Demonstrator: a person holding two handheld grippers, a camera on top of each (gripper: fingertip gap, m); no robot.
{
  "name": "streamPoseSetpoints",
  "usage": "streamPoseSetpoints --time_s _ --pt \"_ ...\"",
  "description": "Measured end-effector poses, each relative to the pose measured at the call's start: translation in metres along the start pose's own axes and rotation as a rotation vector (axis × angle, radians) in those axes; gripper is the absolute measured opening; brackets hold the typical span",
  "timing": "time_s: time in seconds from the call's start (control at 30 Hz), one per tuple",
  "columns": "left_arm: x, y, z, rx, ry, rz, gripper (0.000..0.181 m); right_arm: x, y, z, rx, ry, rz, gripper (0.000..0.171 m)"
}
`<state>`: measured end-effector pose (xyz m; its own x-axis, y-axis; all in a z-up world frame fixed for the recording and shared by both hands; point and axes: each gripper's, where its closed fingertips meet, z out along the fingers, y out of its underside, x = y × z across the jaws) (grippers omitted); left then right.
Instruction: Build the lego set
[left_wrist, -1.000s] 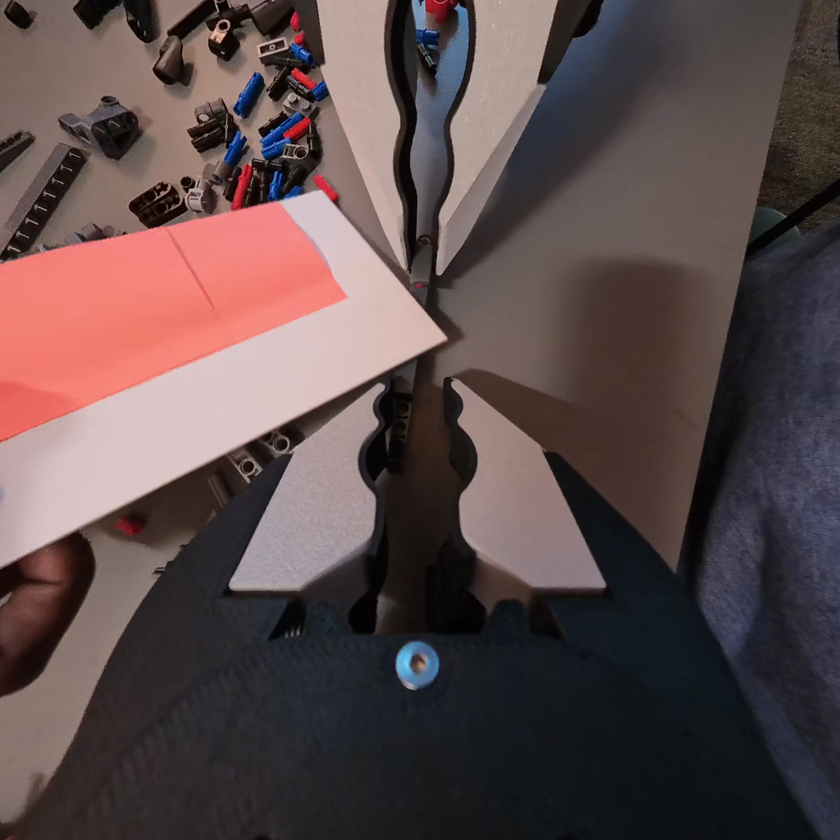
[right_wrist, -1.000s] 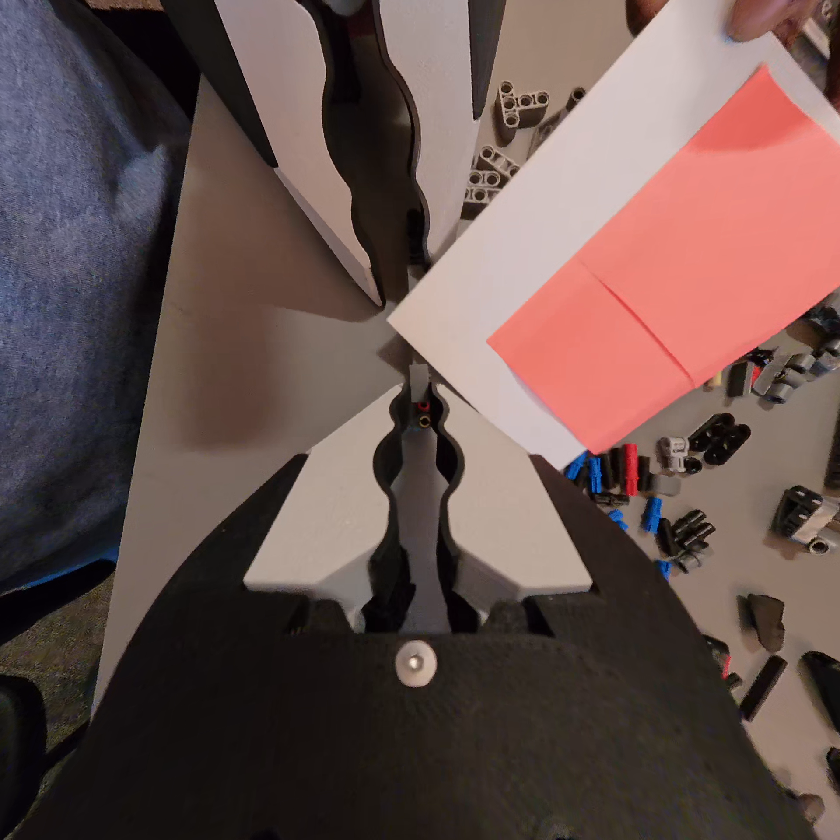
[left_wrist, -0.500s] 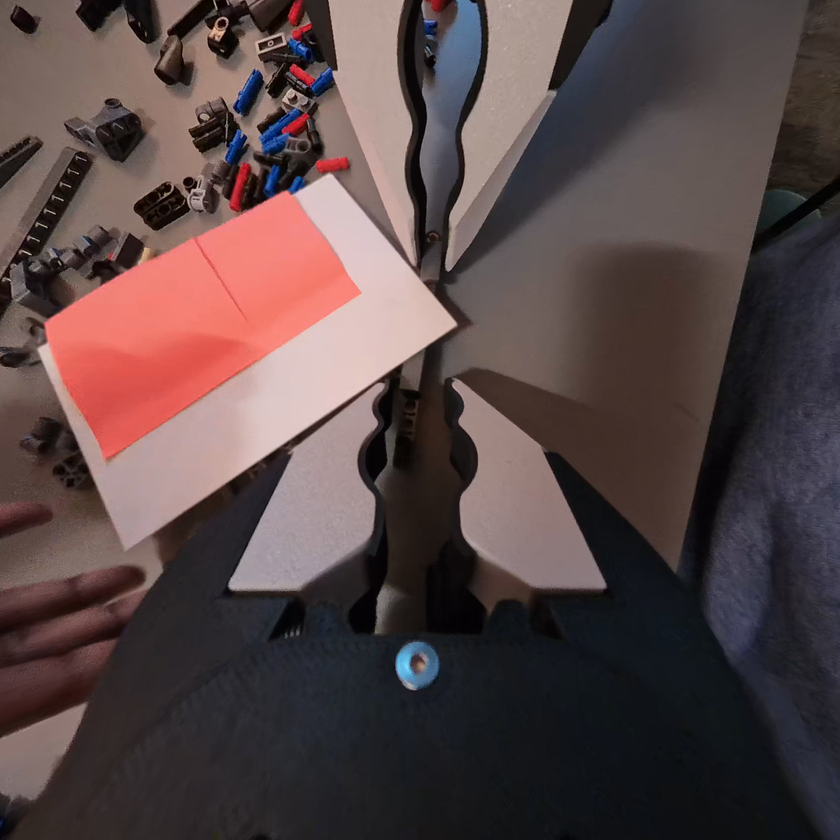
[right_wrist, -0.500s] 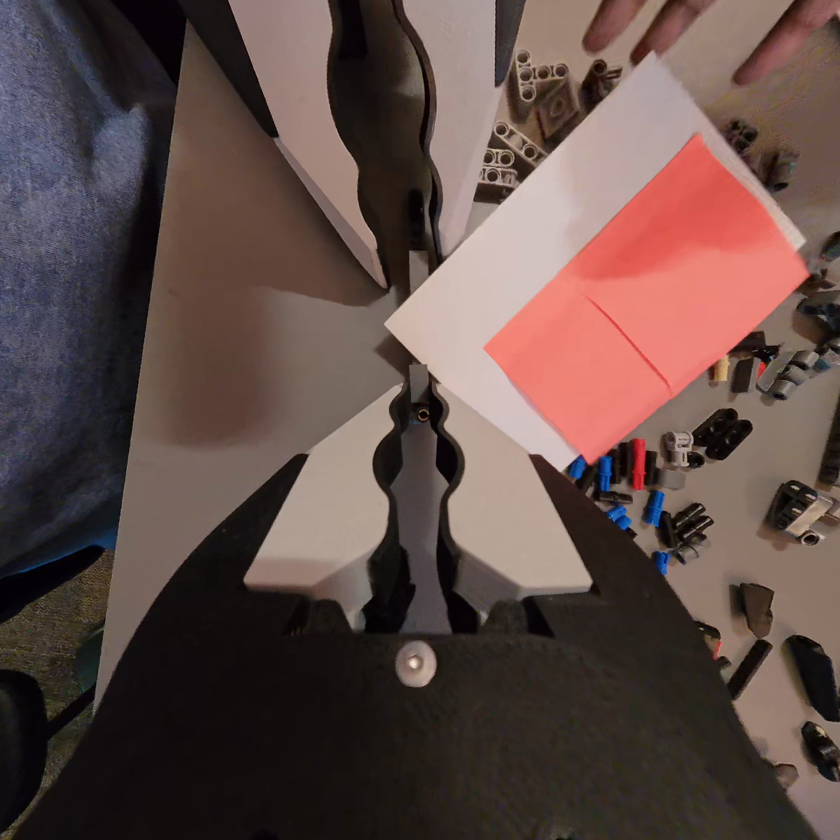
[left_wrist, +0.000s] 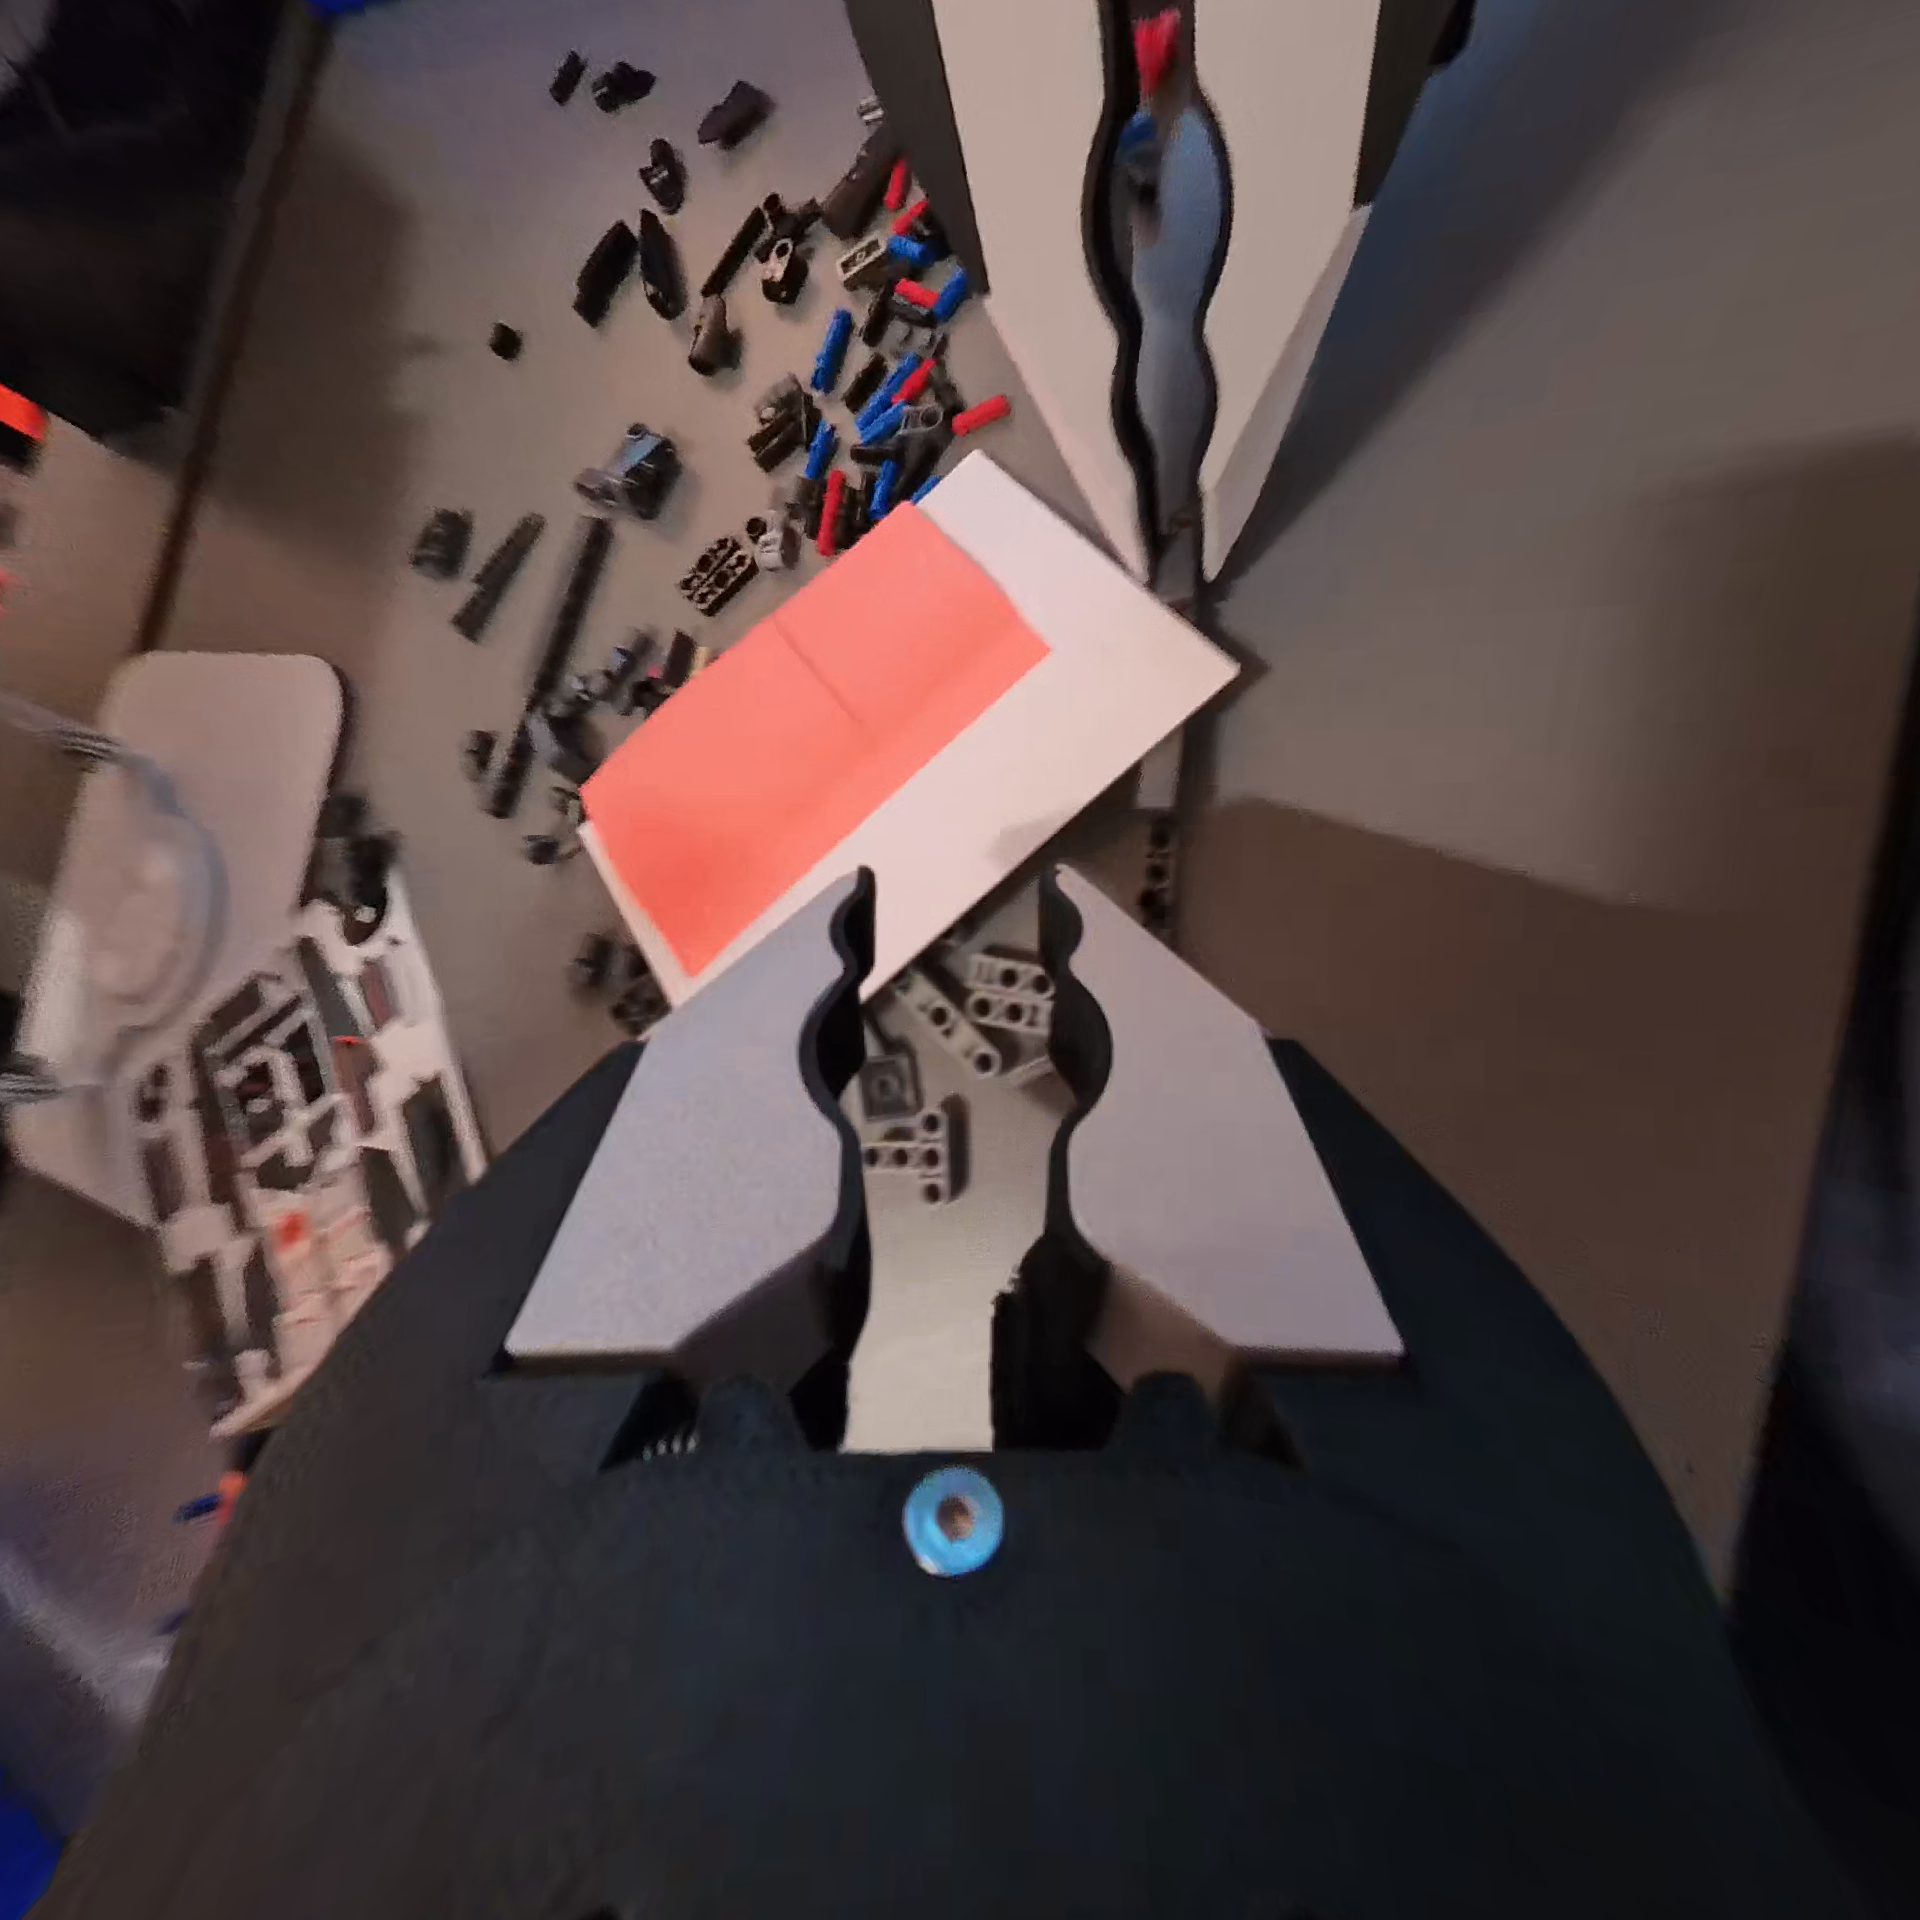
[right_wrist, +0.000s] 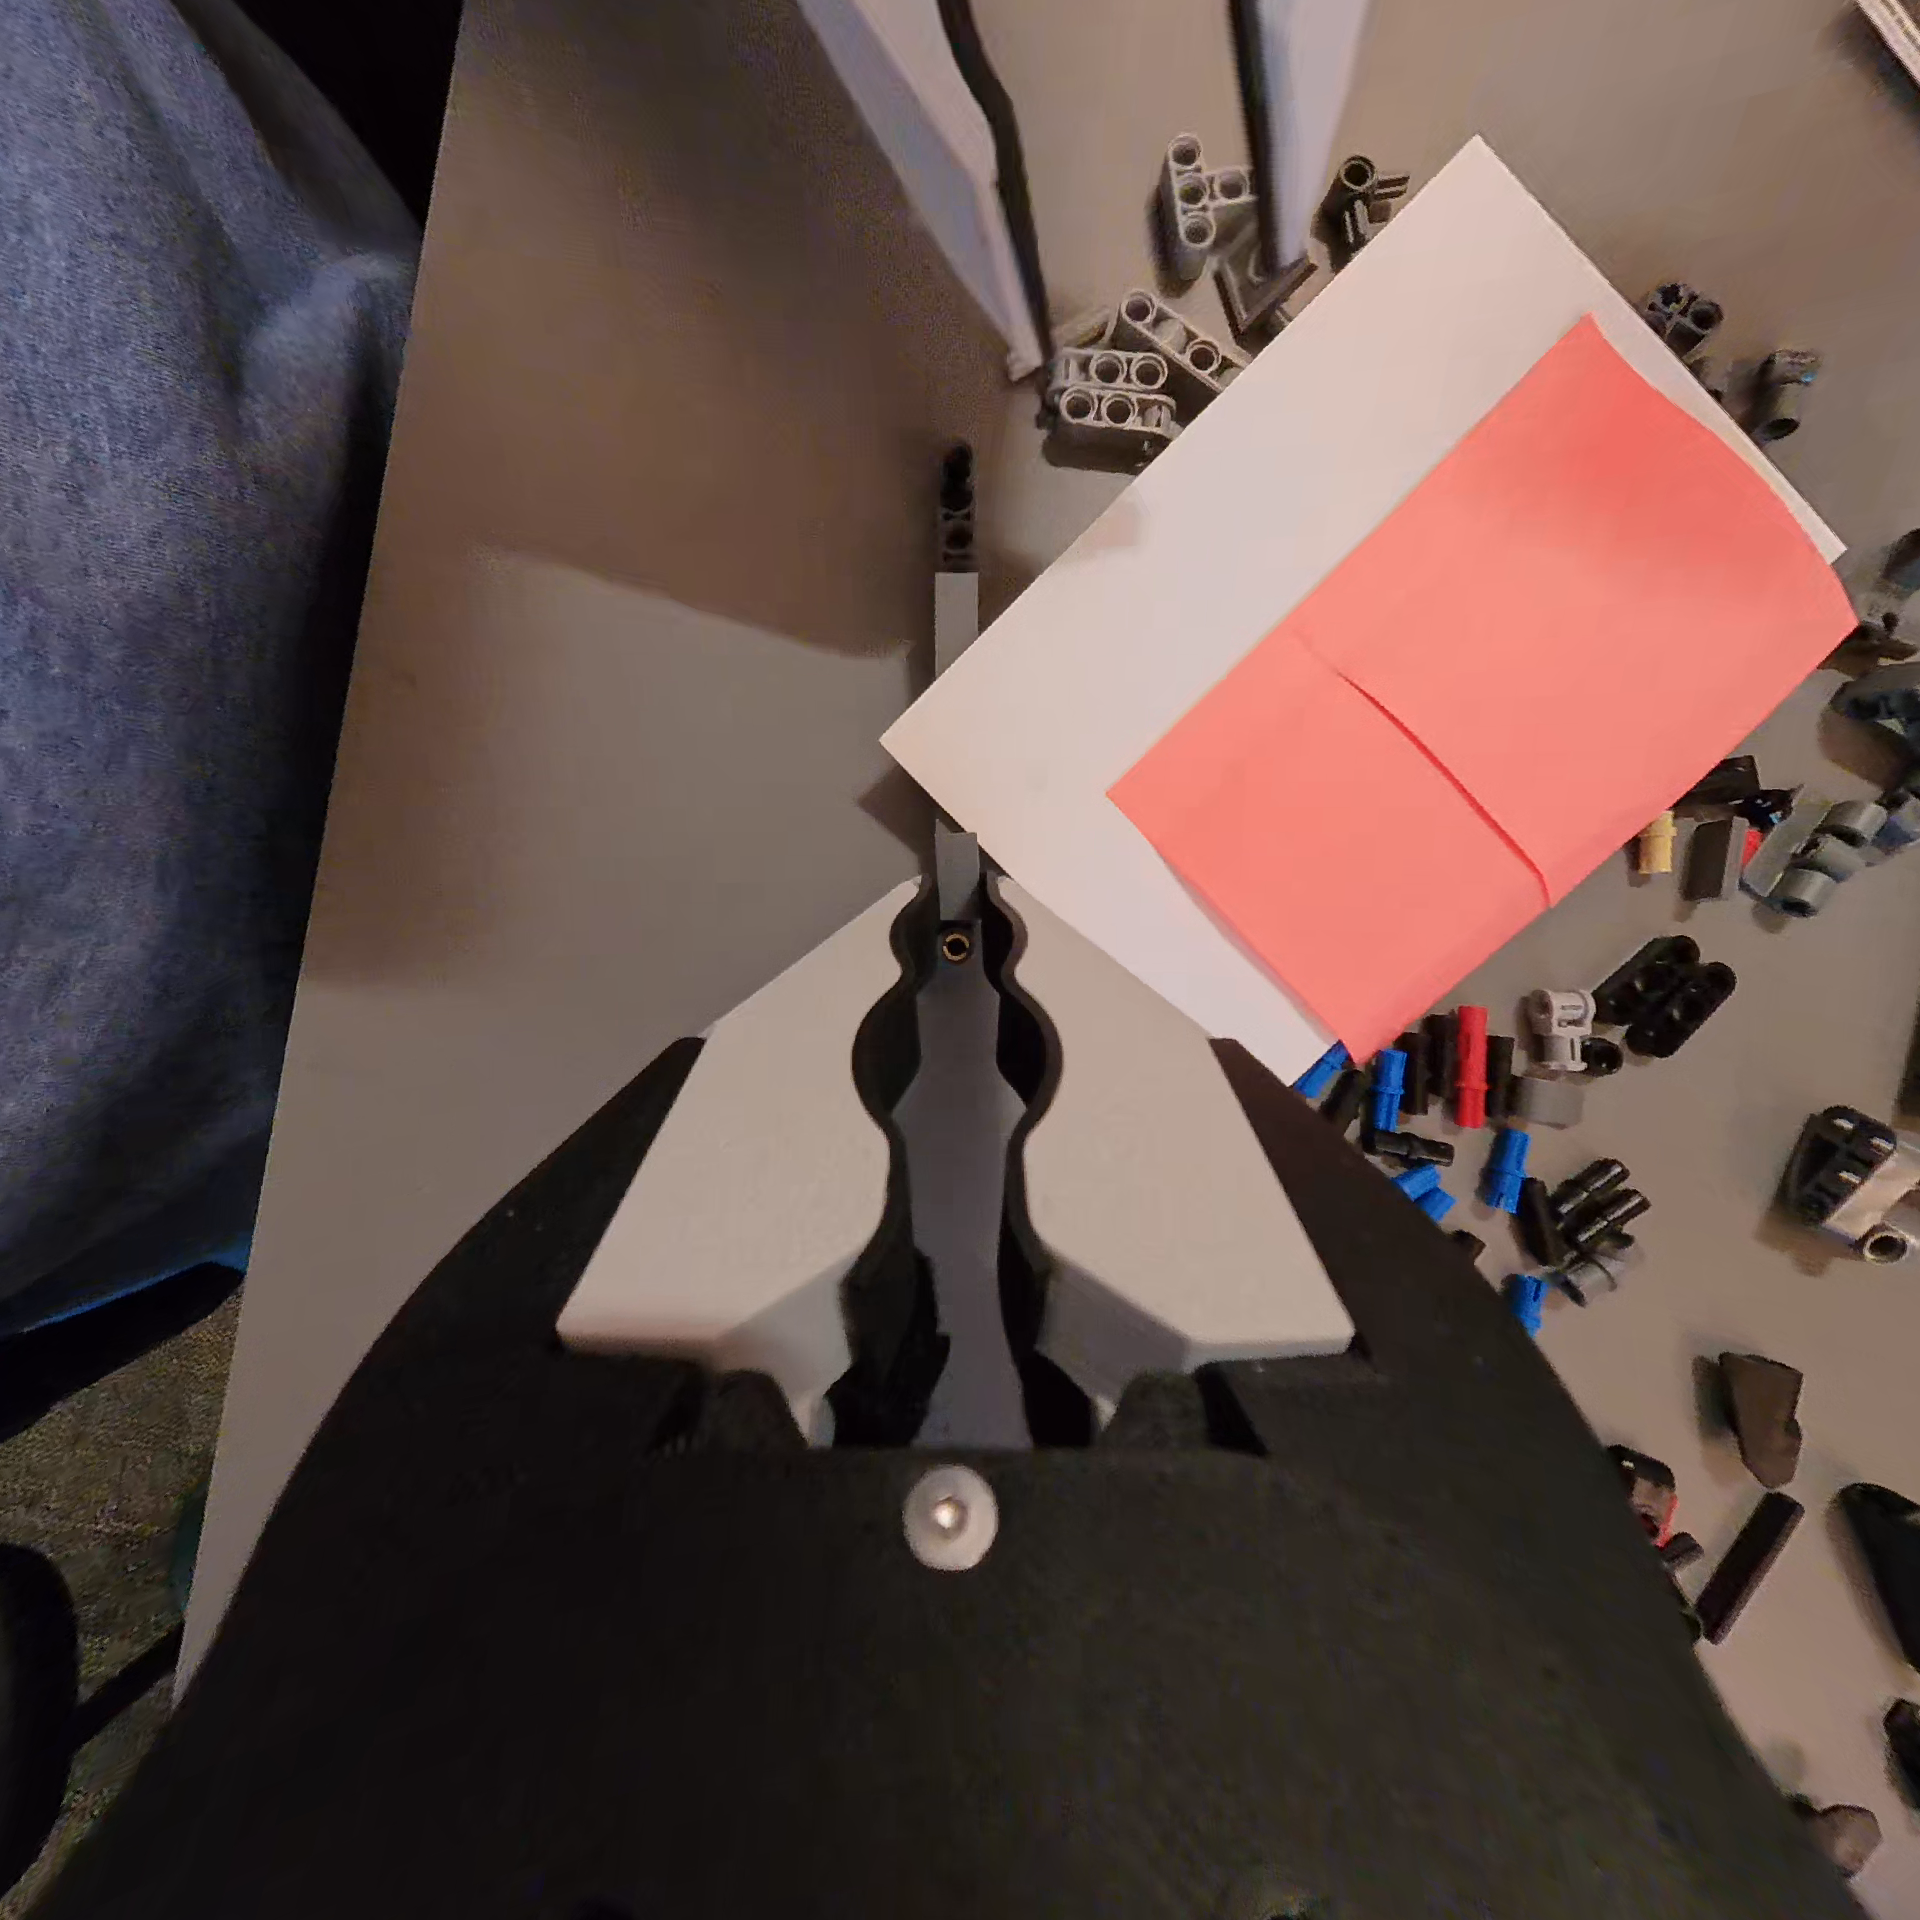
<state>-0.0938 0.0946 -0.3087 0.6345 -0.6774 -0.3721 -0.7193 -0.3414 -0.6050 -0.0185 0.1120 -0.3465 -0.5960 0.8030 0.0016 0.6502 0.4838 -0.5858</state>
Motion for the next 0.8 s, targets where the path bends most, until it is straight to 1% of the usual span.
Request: streamPoseSetpoints --time_s 0.1,0.2,0.3,0.43,0.53,0.7,0.8 --pt "-0.005 0.018 0.012 -0.100 -0.040 0.168 0.034 0.000 0.000 0.000 0.010 -0.001 0.002 0.005" --pt "0.002 0.023 0.025 -0.139 -0.037 0.298 0.035 -0.001 0.000 0.000 0.021 -0.002 0.005 0.005" --pt "-0.004 0.021 0.034 -0.149 -0.119 0.386 0.027 -0.002 0.000 0.000 0.032 -0.005 0.007 0.005" --pt "-0.008 0.017 0.039 -0.127 -0.138 0.394 0.018 -0.003 0.000 0.000 0.041 -0.007 0.005 0.005" --pt "-0.015 0.014 0.038 -0.115 -0.190 0.392 0.011 -0.003 0.000 0.000 0.047 -0.010 0.003 0.006" --pt "-0.031 -0.003 0.023 -0.043 -0.278 0.351 0.001 -0.003 0.000 0.000 0.057 -0.015 0.000 0.006" --pt "-0.045 -0.011 0.013 0.001 -0.318 0.308 0.000 -0.003 -0.001 0.000 0.063 -0.018 0.000 0.005"
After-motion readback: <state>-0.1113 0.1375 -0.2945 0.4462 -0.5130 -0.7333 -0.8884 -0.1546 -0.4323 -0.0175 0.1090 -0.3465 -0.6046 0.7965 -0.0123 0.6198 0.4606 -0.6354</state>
